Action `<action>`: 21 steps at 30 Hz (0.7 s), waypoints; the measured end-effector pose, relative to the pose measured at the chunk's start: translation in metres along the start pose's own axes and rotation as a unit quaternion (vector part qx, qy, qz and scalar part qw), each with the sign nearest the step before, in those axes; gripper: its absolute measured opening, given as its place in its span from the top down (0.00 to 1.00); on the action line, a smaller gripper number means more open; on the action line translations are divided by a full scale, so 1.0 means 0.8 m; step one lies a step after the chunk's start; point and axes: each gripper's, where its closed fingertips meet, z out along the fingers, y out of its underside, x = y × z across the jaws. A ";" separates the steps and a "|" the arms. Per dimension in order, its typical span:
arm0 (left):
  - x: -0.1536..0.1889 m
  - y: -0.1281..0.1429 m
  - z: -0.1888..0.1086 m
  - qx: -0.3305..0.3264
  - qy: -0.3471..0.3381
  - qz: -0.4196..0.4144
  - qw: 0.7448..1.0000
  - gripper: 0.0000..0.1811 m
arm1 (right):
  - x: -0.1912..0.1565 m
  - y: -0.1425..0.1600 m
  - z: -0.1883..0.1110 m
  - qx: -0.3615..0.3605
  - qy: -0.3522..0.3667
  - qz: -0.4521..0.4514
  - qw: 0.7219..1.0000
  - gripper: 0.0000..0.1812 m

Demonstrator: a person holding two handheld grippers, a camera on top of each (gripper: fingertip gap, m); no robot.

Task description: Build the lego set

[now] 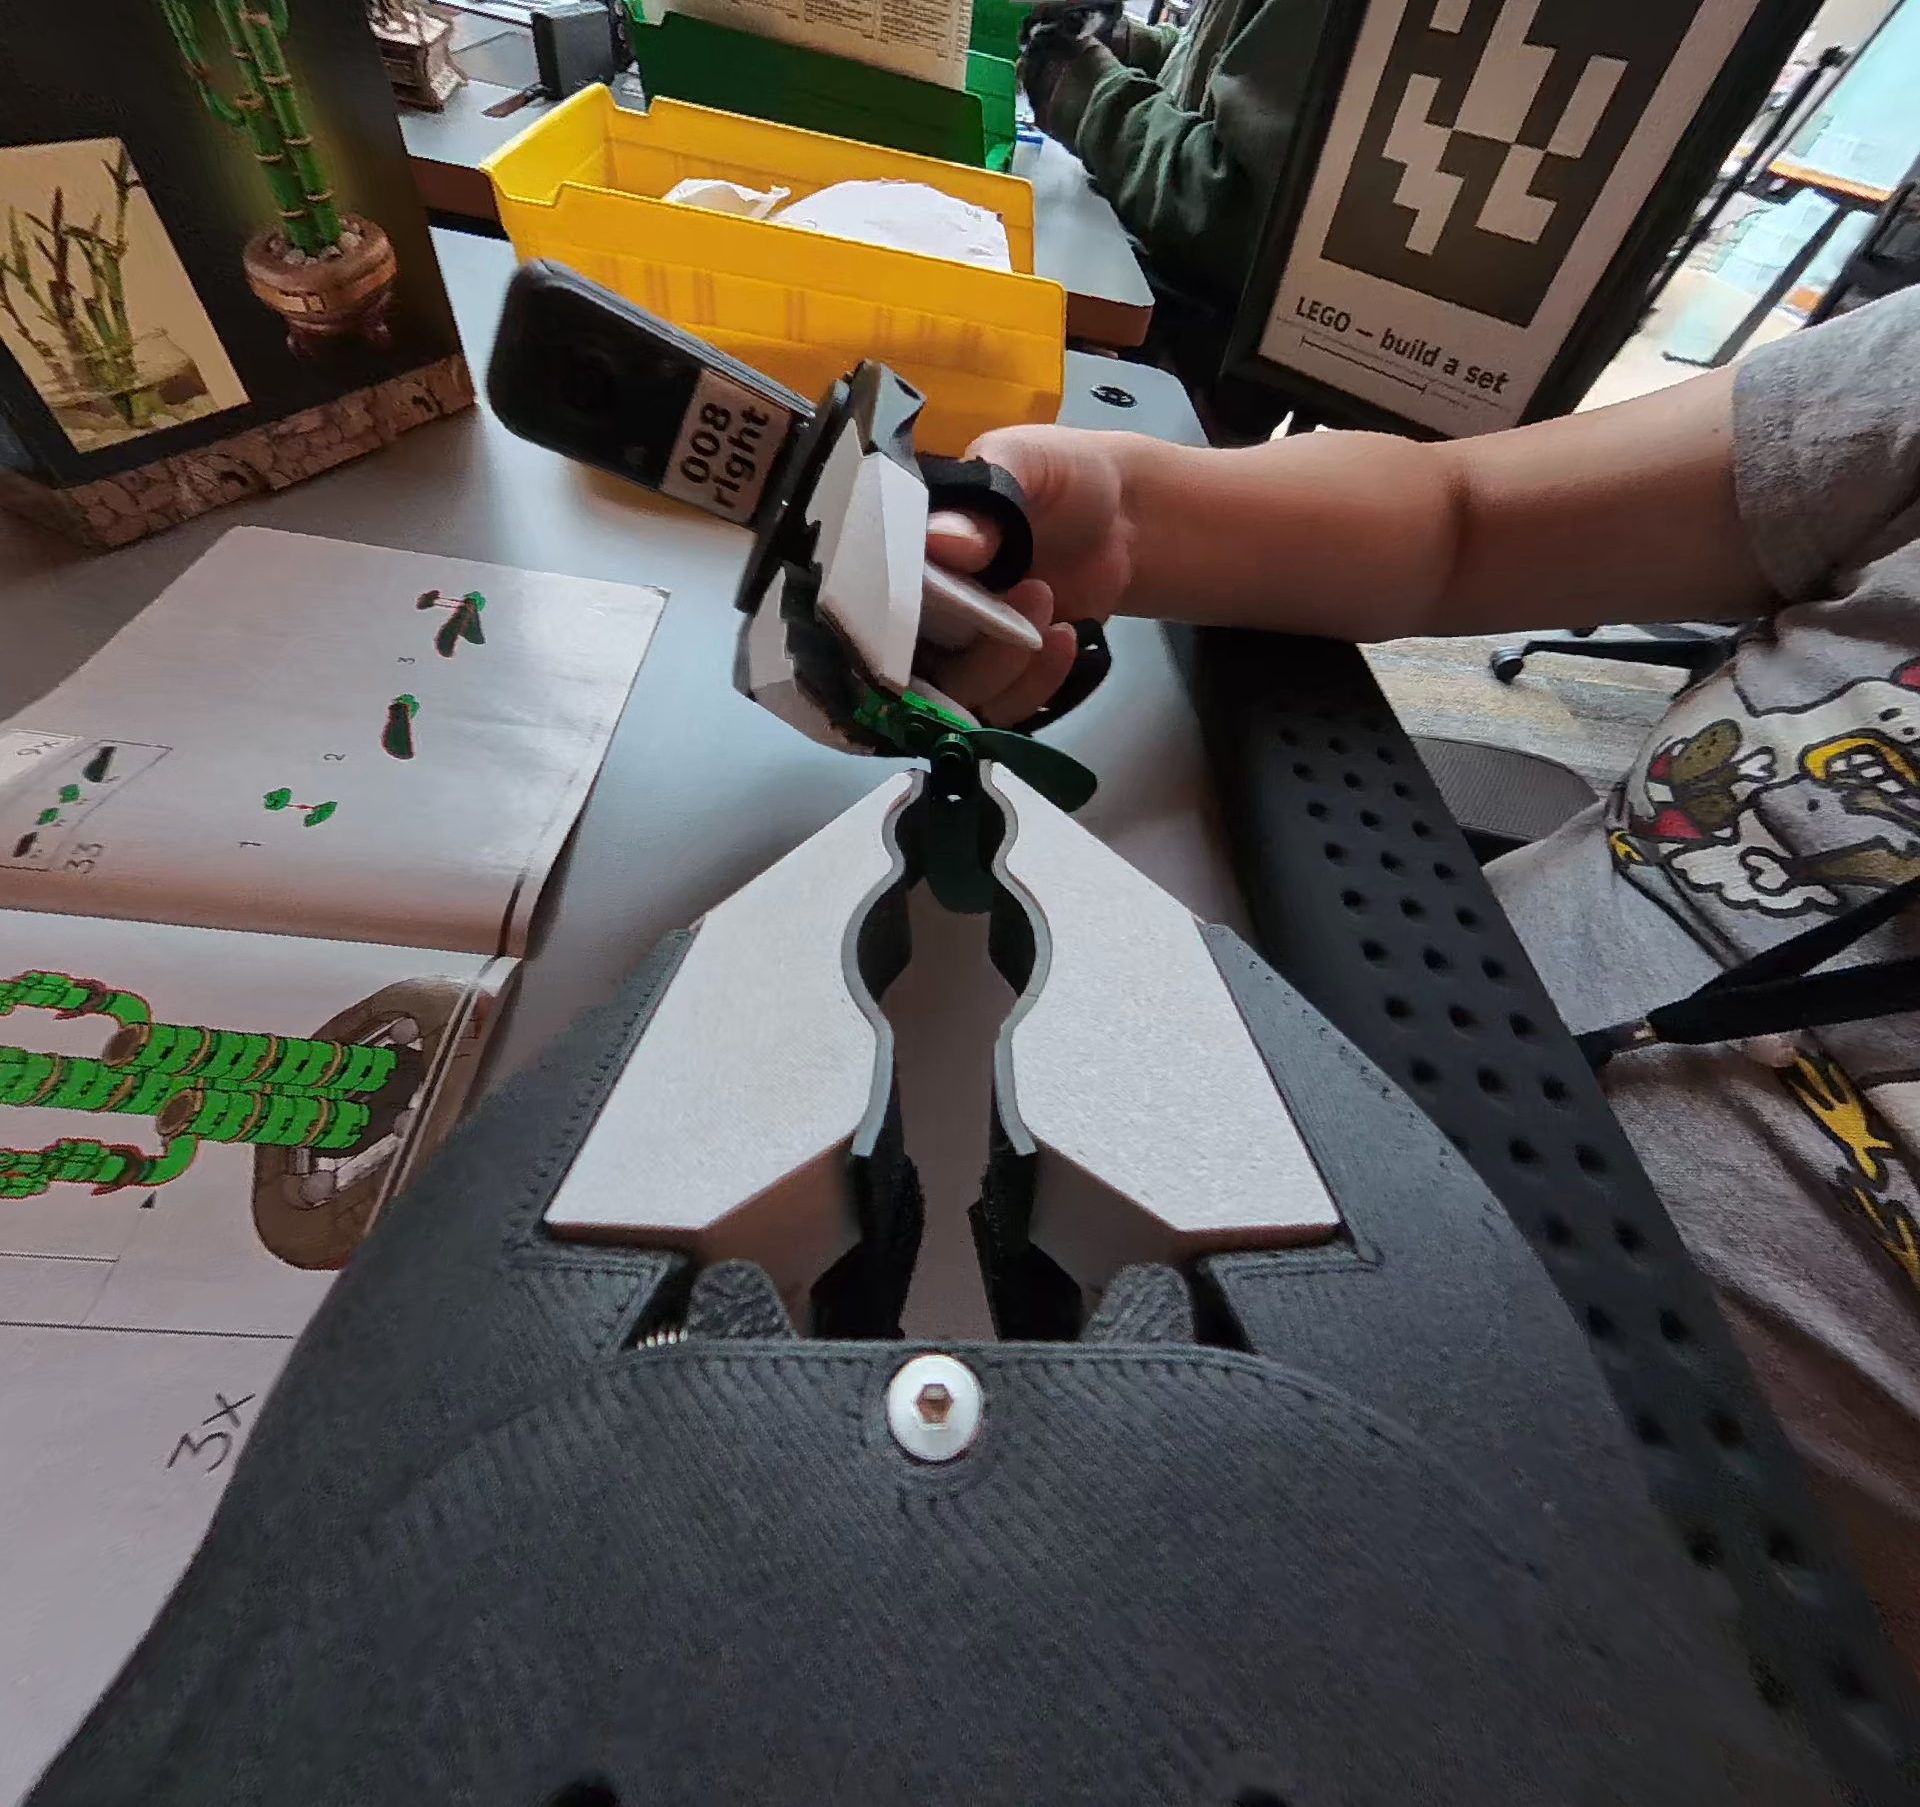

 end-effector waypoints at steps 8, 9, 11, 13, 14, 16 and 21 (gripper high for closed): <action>-0.022 -0.005 0.004 0.004 -0.074 0.017 0.997 0.97 | 0.008 -0.023 -0.005 0.114 -0.009 0.047 0.992 0.98; -0.026 -0.004 0.005 0.005 -0.083 0.015 0.996 0.97 | 0.010 -0.026 -0.007 0.126 -0.004 0.047 0.991 0.98; -0.032 -0.005 0.008 0.011 -0.101 0.011 0.995 0.97 | 0.012 -0.031 -0.010 0.148 0.003 0.047 0.988 0.98; -0.036 -0.008 0.010 0.017 -0.118 0.012 0.993 0.97 | 0.013 -0.036 -0.014 0.165 0.004 0.047 0.985 0.98; -0.038 -0.009 0.011 0.018 -0.126 0.015 0.992 0.97 | 0.013 -0.038 -0.016 0.171 0.004 0.047 0.984 0.98; -0.040 -0.009 0.012 0.016 -0.142 0.025 0.989 0.97 | 0.013 -0.040 -0.018 0.180 0.007 0.046 0.982 0.98; -0.045 -0.011 0.015 0.013 -0.178 0.046 0.983 0.97 | 0.012 -0.045 -0.021 0.206 0.006 0.041 0.978 0.97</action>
